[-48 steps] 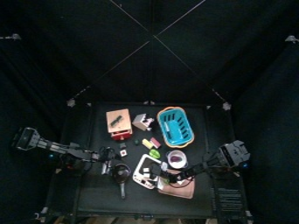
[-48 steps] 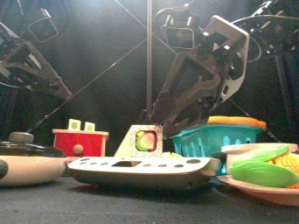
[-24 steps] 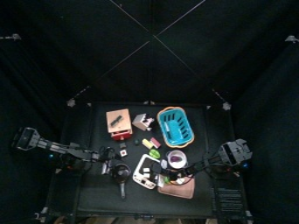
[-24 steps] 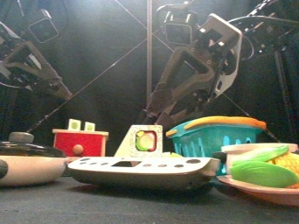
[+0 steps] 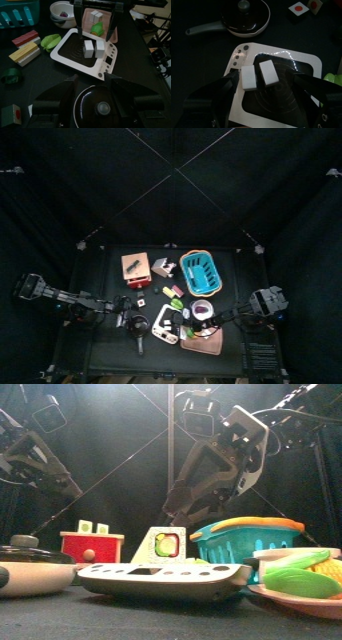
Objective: Grab white sushi pieces off of stove
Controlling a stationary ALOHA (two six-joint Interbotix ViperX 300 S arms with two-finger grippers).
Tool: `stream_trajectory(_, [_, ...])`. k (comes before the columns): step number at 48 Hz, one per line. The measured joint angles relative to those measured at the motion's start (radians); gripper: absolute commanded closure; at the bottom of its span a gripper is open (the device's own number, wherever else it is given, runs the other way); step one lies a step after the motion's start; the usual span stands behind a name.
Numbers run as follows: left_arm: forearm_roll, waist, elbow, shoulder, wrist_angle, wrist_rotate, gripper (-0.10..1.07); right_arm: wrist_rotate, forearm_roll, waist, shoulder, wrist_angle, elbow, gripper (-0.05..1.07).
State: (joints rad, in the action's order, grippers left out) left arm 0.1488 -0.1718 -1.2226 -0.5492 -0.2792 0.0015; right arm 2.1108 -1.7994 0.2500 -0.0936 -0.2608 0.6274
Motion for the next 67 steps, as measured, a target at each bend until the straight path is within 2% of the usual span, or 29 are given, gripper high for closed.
stream_trajectory(9, [0.002, 0.000, 0.000, -0.002, 0.000, 0.000, 0.14, 0.000, -0.008, -0.009, -0.005, 0.017, -0.011, 0.01])
stream_trajectory(24, [0.002, 0.000, 0.000, 0.000, 0.000, 0.000, 0.14, 0.000, -0.035, -0.023, -0.063, 0.051, -0.037, 0.01])
stream_trajectory(67, [0.002, 0.000, -0.005, -0.002, 0.002, 0.000, 0.14, 0.000, -0.038, -0.043, -0.100, 0.077, -0.040, 0.01])
